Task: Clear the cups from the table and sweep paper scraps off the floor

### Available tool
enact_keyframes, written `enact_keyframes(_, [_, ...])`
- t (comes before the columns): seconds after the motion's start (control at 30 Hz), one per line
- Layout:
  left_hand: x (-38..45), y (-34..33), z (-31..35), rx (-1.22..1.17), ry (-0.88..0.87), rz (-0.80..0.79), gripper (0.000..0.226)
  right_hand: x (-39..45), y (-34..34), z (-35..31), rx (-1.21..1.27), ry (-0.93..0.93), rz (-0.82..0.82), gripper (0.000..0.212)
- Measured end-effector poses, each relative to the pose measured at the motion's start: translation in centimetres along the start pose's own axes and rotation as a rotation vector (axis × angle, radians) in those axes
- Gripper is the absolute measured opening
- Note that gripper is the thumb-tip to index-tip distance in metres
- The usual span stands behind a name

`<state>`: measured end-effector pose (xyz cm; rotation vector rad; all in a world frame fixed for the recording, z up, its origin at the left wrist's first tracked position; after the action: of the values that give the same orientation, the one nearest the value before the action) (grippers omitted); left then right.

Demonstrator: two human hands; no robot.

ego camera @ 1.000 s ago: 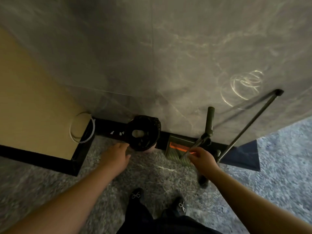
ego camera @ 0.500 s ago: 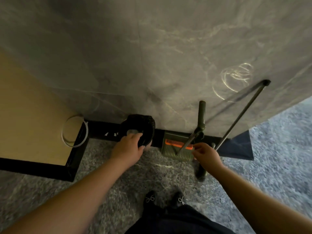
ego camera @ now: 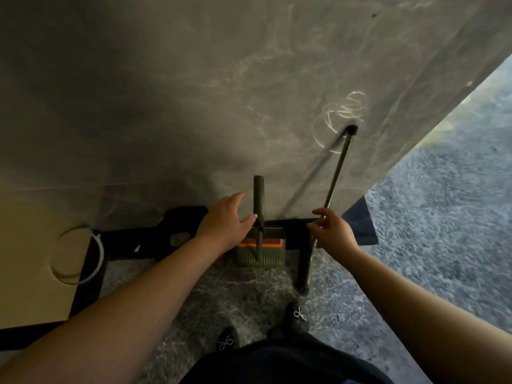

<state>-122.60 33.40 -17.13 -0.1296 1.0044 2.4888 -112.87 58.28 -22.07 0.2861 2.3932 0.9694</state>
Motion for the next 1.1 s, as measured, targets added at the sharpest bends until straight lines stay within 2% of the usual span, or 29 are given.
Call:
enact_keyframes(0.27, [3.9, -4.5, 1.1, -0.122, 0.168, 0.044, 0.082, 7.1, 6.7, 0.9, 0.018, 0.082, 0.006, 0.053])
enact_keyframes(0.67, [6.5, -4.6, 0.7, -0.215, 0.2, 0.163, 0.079, 16.5, 11.1, 0.5, 0.06, 0.08, 0.203, 0.075])
enact_keyframes(0.77, [6.9, -4.6, 0.6, -0.252, 0.208, 0.186, 0.079, 18.2, 11.2, 0.9, 0.107, 0.056, 0.241, 0.073])
enact_keyframes(0.93, [6.7, -4.9, 0.2, -0.288, 0.221, 0.211, 0.077, 20.3, 12.0, 1.3, 0.14, 0.01, 0.378, 0.057])
enact_keyframes(1.1, [6.4, -4.6, 0.1, -0.3, 0.205, 0.233, 0.074, 22.1, 12.0, 1.2, 0.092, -0.025, 0.37, 0.039])
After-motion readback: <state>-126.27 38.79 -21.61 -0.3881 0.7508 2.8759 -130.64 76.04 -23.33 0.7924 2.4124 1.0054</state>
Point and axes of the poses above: each hand's wrist, its own x-axis towards the middle knuckle, its own y-axis out of the back of the hand, z = x × y, the point moved 10 cm from there along x, towards the middle knuckle, and after that the axes turned 15 degrees about -x, right-handed, at the moved point
